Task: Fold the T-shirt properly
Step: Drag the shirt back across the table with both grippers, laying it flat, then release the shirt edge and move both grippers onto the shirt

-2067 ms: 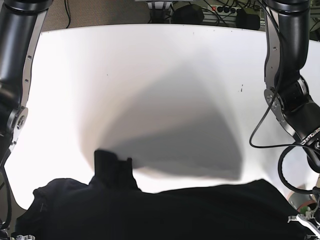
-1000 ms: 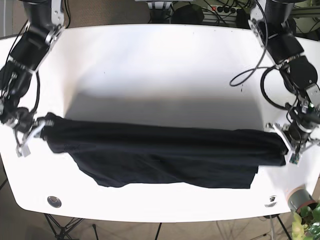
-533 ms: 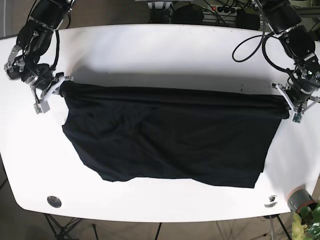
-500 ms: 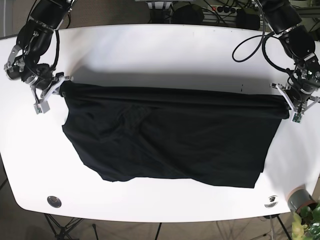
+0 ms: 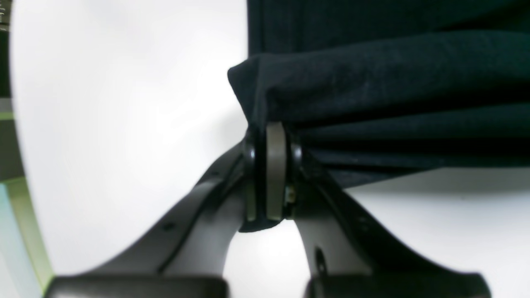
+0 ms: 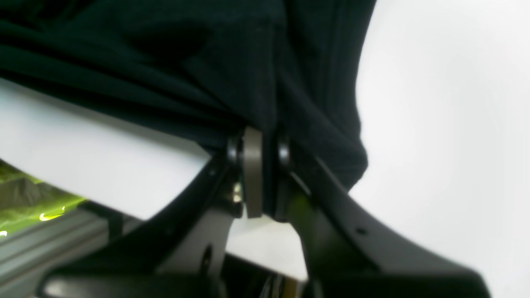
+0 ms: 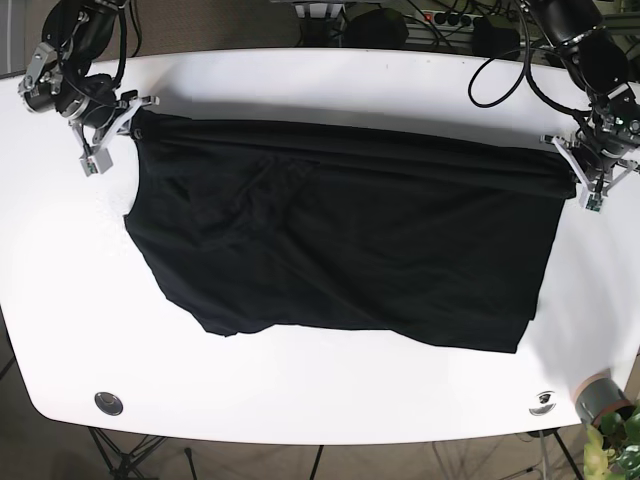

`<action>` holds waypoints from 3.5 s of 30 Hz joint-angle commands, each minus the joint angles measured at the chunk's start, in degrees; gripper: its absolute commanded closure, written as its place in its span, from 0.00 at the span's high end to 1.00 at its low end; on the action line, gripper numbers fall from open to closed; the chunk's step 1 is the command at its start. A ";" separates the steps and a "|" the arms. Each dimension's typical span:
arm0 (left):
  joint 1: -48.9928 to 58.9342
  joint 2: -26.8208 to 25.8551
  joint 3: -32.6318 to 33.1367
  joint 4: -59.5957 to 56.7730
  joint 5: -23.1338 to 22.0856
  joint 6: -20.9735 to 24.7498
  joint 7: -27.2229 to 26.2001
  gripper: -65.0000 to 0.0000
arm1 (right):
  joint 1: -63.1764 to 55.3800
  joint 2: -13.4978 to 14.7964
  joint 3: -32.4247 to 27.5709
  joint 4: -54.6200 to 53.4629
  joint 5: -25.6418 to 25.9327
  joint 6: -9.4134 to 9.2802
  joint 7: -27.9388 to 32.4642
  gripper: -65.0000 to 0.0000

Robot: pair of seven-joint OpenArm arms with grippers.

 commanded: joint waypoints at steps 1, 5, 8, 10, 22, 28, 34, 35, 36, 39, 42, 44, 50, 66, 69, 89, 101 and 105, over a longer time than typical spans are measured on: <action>-0.52 -1.78 -0.61 -0.38 1.15 1.01 -0.32 0.00 | -0.98 1.27 0.54 1.12 -0.56 -0.15 0.68 0.05; -0.43 -1.78 -0.09 -1.35 1.50 1.01 -0.32 0.06 | -2.39 1.27 0.45 1.12 -0.56 -0.15 0.68 0.16; -0.43 -1.78 -0.09 -1.61 1.50 1.01 -0.32 0.27 | -3.26 0.12 0.63 1.12 -0.48 -0.15 0.68 0.44; -0.43 -1.78 -0.09 -1.61 1.50 1.01 -0.32 0.45 | -4.14 -0.32 0.72 2.18 -0.48 -0.15 0.68 0.67; 2.11 -3.45 -3.08 8.32 -6.85 1.01 -0.23 0.66 | -8.28 -0.58 5.99 7.45 17.37 4.16 0.95 0.86; 1.06 -3.45 -3.78 7.97 -10.63 1.01 -0.32 0.66 | -6.08 -0.58 6.08 7.19 15.08 1.17 0.95 0.81; -0.96 -3.28 -1.32 3.31 -10.63 1.01 -1.11 0.66 | -2.91 -1.28 4.94 7.54 6.12 -1.64 0.95 0.81; -0.96 -3.28 -0.44 2.25 -10.63 1.01 -2.69 0.63 | -2.39 -1.55 4.41 7.54 3.66 -2.35 0.95 0.82; -0.87 -3.28 0.44 1.20 -10.63 1.01 -4.98 0.60 | -2.03 -1.81 4.23 7.72 1.11 -3.31 0.95 0.82; 1.32 -3.63 1.14 -1.44 -10.28 1.01 -10.34 0.58 | -1.95 -1.99 4.23 8.16 -3.55 -4.55 1.03 0.82; 3.35 -3.45 1.41 -3.29 -8.78 1.01 -16.06 0.59 | -2.21 -2.78 3.97 8.25 -7.33 -4.19 2.62 0.82; 4.31 -3.37 1.23 -4.43 -8.17 1.01 -19.31 0.59 | -2.47 -3.30 4.06 8.16 -9.27 -4.19 4.02 0.82; 6.07 -3.37 1.14 -10.85 -8.26 3.26 -28.89 0.58 | -2.83 -4.62 3.88 6.66 -13.40 -4.11 5.52 0.81; 6.07 -3.45 3.78 -19.11 -8.26 6.07 -34.96 0.58 | -3.18 -4.98 -0.25 -1.78 -13.31 -4.11 10.97 0.65; 6.33 -3.72 4.75 -18.85 -8.26 6.07 -34.87 0.51 | -3.18 -5.15 -0.52 -1.78 -13.31 -4.11 11.06 0.42; 19.08 -4.77 -2.37 -10.05 -8.52 5.89 -28.28 0.19 | -12.50 -5.15 -0.16 5.26 -13.14 -4.11 11.14 0.08; 18.55 -3.63 -5.80 -0.21 -8.61 2.64 -19.84 0.55 | -12.76 -5.15 -0.16 13.52 -13.05 -4.11 11.06 0.80; 17.24 -2.31 -6.06 5.42 -8.34 2.55 -19.31 0.58 | -11.97 -4.62 -0.25 13.70 -8.39 -4.11 11.23 0.77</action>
